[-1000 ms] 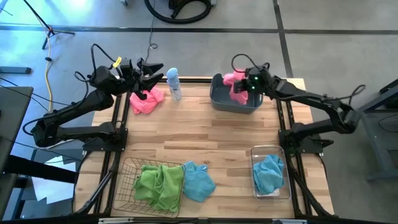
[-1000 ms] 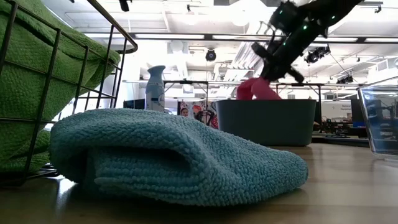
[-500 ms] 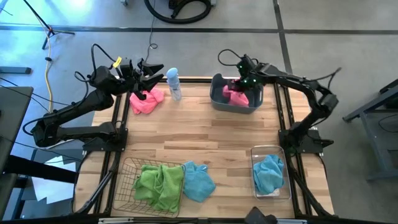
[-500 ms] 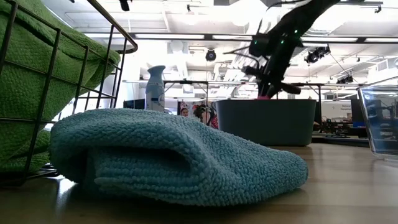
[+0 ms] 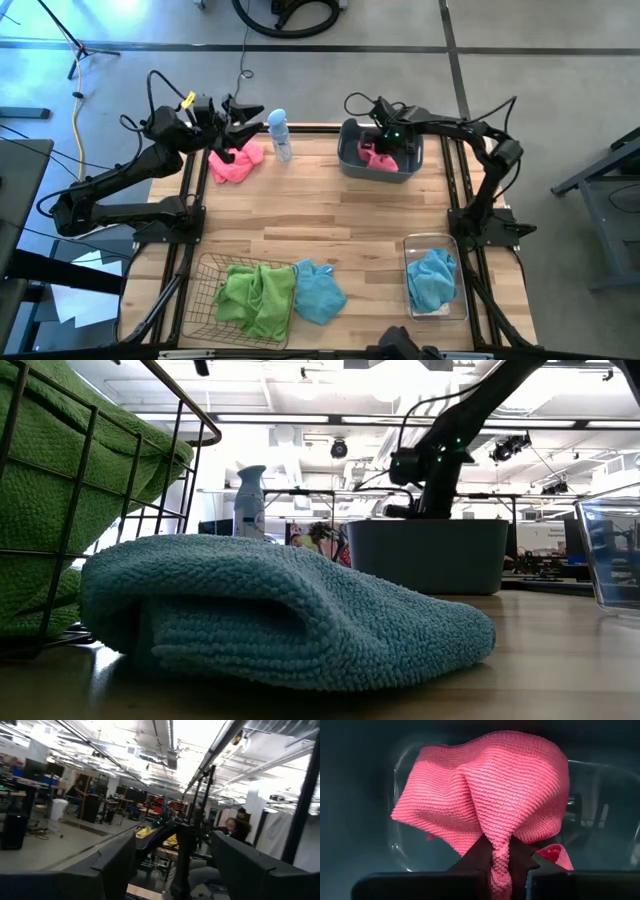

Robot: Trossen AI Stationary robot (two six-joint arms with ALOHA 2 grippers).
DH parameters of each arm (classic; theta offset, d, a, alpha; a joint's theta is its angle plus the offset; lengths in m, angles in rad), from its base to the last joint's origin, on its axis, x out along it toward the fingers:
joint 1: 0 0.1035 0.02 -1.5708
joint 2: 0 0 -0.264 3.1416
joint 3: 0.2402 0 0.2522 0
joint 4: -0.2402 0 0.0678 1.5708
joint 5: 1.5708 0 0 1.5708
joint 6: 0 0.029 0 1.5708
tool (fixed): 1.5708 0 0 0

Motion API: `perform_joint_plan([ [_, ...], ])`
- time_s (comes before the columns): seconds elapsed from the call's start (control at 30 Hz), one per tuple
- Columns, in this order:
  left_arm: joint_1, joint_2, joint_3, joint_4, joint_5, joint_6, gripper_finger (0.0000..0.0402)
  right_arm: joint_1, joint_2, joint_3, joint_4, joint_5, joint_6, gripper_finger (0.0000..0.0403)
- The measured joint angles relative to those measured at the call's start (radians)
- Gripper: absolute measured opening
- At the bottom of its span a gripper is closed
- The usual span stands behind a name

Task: Sort microfiber towel by color & place in baskets
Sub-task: Put the pink towel into the dark blue bin

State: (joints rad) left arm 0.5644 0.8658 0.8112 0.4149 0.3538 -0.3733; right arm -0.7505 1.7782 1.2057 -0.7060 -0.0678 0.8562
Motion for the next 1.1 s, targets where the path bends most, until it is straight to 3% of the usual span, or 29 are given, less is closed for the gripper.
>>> perform_joint_plan([
  [0.13, 0.0, 0.0, 0.0, 0.0, 0.022, 0.0, 0.0245, 0.008, 0.003, 0.0, 0.011, 0.015, -0.021, 0.0061],
  [0.43, 0.0, 0.0, 0.0, 0.0, 0.022, 0.01, 0.0245, 0.013, -0.028, 0.0, 0.008, 0.004, -0.097, 0.0202],
  [0.57, 0.0, 0.0, 0.0, -0.001, 0.022, 0.01, 0.0245, 0.003, -0.055, 0.0, 0.007, -0.004, -0.105, 0.0243],
  [0.83, 0.0, 0.0, 0.0, -0.008, 0.022, 0.01, 0.0245, -0.018, -0.143, 0.012, -0.001, 0.007, -0.109, 0.0251],
  [1.1, 0.0, 0.0, 0.0, -0.008, 0.022, 0.009, 0.0245, 0.024, -0.28, 0.126, 0.044, 0.014, -0.224, 0.0252],
])
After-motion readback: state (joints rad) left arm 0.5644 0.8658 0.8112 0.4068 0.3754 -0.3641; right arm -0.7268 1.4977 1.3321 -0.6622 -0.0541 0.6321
